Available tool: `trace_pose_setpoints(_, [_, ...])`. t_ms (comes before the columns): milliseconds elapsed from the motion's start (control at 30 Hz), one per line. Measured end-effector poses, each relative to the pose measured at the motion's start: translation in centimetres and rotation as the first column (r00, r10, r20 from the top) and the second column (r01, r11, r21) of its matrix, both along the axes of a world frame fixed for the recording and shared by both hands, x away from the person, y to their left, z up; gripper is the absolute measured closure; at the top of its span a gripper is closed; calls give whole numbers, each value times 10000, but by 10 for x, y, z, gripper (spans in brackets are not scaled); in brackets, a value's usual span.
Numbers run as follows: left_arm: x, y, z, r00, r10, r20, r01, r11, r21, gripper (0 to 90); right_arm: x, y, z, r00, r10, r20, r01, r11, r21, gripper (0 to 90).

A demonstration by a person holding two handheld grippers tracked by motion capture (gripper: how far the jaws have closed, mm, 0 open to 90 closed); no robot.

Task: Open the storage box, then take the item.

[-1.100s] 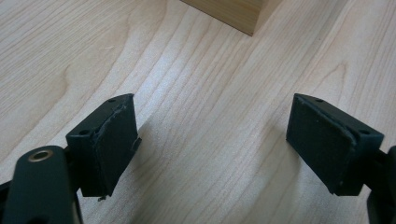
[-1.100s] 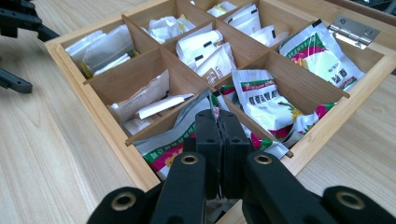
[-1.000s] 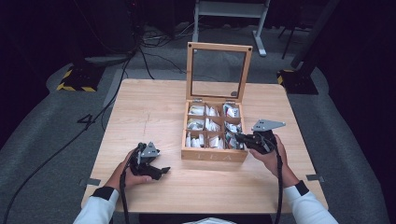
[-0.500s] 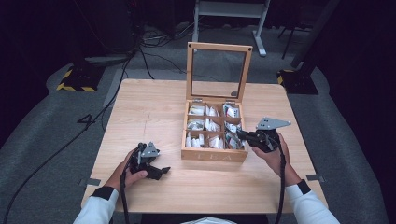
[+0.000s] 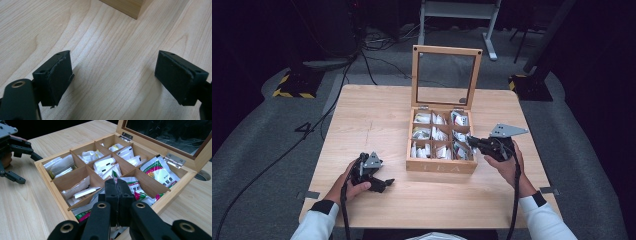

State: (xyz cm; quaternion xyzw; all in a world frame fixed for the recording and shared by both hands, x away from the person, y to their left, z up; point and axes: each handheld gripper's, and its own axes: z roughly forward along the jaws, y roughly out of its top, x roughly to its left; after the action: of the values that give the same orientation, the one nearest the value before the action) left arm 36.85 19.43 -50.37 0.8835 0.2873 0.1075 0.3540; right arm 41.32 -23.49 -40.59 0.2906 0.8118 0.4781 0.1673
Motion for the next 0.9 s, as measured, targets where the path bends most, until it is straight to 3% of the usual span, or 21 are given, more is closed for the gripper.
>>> trace_pose_setpoints(400, [0,0,0,10000,-2,-2,2,10000,-1,145,-1,-2,5,9996,-17,269,12,9998,177,895])
trace_pose_setpoints(567, [0,0,0,10000,7,0,-7,10000,5,145,-4,-2,9,9984,-36,560,21,9996,273,895])
trace_pose_setpoints(600, [0,0,0,10000,49,-1,-49,10000,-4,145,-6,-3,11,9969,13,790,-45,9992,401,895])
trace_pose_setpoints(900, [0,0,0,10000,66,-1,-66,10000,-6,144,-7,-6,16,9963,118,849,-168,9981,590,895])
